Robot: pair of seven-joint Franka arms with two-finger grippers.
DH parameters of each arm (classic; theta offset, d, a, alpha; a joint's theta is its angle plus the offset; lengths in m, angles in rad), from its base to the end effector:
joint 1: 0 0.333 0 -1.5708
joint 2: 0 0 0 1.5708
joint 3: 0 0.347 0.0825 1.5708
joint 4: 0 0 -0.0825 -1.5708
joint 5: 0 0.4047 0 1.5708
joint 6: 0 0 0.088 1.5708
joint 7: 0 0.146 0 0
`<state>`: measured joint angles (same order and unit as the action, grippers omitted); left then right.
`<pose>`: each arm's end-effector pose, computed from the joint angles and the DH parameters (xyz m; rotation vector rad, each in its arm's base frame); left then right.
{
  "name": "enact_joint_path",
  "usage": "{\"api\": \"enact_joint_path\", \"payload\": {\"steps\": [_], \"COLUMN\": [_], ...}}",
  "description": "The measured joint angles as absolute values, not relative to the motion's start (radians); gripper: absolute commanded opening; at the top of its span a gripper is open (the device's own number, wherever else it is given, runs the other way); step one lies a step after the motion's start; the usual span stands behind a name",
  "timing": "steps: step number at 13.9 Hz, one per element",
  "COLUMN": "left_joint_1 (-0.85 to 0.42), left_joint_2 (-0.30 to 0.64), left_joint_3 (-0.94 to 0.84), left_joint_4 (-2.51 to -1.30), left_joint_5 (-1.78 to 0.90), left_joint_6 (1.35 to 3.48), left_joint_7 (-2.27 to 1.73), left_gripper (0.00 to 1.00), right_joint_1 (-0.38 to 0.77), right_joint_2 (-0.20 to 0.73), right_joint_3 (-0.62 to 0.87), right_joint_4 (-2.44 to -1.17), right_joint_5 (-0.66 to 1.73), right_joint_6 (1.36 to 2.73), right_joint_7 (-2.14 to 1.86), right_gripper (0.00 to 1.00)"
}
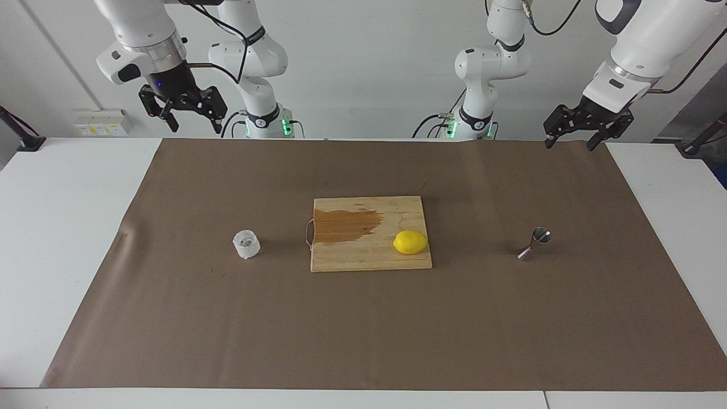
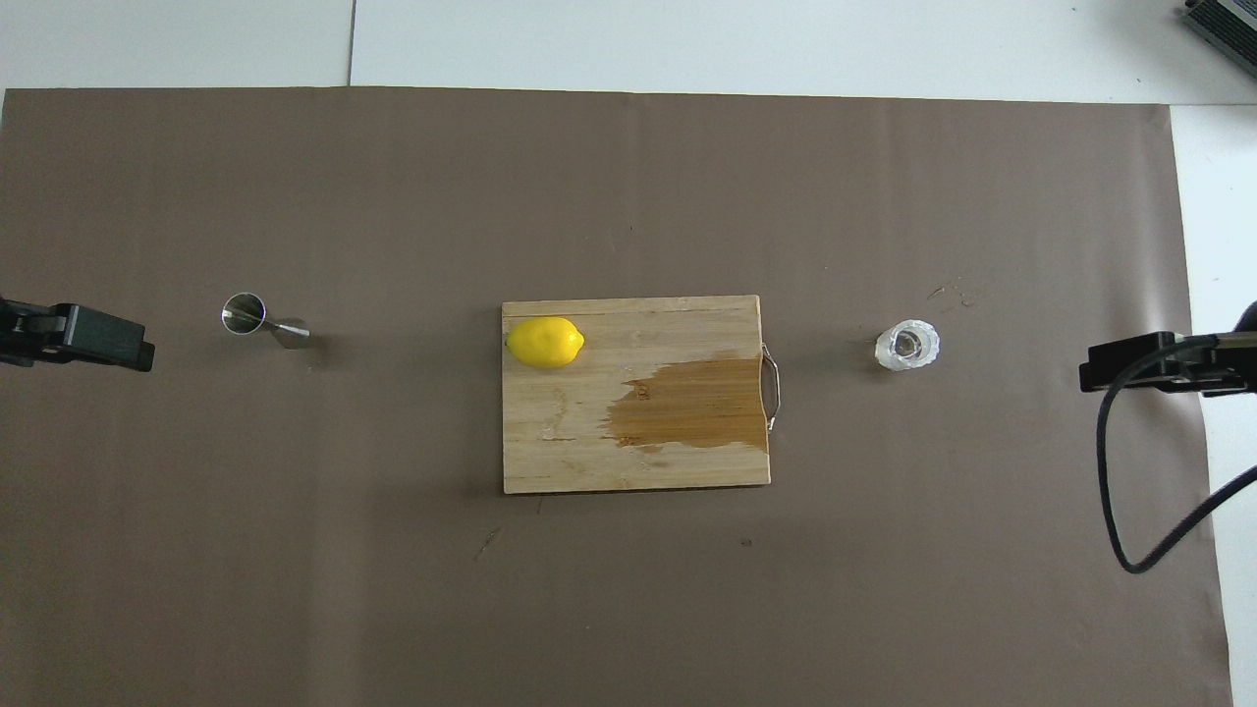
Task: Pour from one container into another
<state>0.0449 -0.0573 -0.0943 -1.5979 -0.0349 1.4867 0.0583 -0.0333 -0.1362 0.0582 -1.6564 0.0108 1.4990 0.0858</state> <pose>0.5436 -0.0337 0.6282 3.1061 -0.1701 -0.0840 0.5193 0.0167 0.6429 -3.1383 0.0955 0.0338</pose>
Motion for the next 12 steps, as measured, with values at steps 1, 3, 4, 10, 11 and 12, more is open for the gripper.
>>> {"api": "enact_joint_path", "payload": {"steps": [1,3,4,10,11,12], "left_joint_1": [0.045,0.045,0.044,0.046,0.046,0.047], "left_joint_2": [-0.057,-0.057,-0.057,-0.061,-0.061,-0.062], "left_joint_3": [-0.094,-0.095,-0.096,-0.090,-0.087,-0.085], "left_joint_4": [-1.598,-1.598,-1.598,-1.603,-1.603,-1.603], "left_joint_5": [-0.035,-0.035,-0.035,-0.035,-0.035,-0.035], "left_joint_6": [1.487,1.486,1.485,1.481,1.480,1.480], "left_joint_7": [0.058,0.059,0.059,0.058,0.058,0.058], "left_gripper": [1.00,1.00,1.00,1.00,1.00,1.00], "right_joint_1": [-0.033,-0.033,-0.033,-0.033,-0.033,-0.033], "right_joint_2": [-0.136,-0.136,-0.136,-0.136,-0.136,-0.136], "right_joint_3": [0.058,0.058,0.058,0.058,0.058,0.058], "right_joint_4": [-1.656,-1.656,-1.656,-1.656,-1.656,-1.656], "right_joint_5": [0.011,0.011,0.011,0.011,0.011,0.011], "right_joint_6": [1.499,1.499,1.499,1.499,1.499,1.499], "right_joint_7": [0.086,0.086,0.086,0.086,0.086,0.086], "right_gripper": [1.00,1.00,1.00,1.00,1.00,1.00]}}
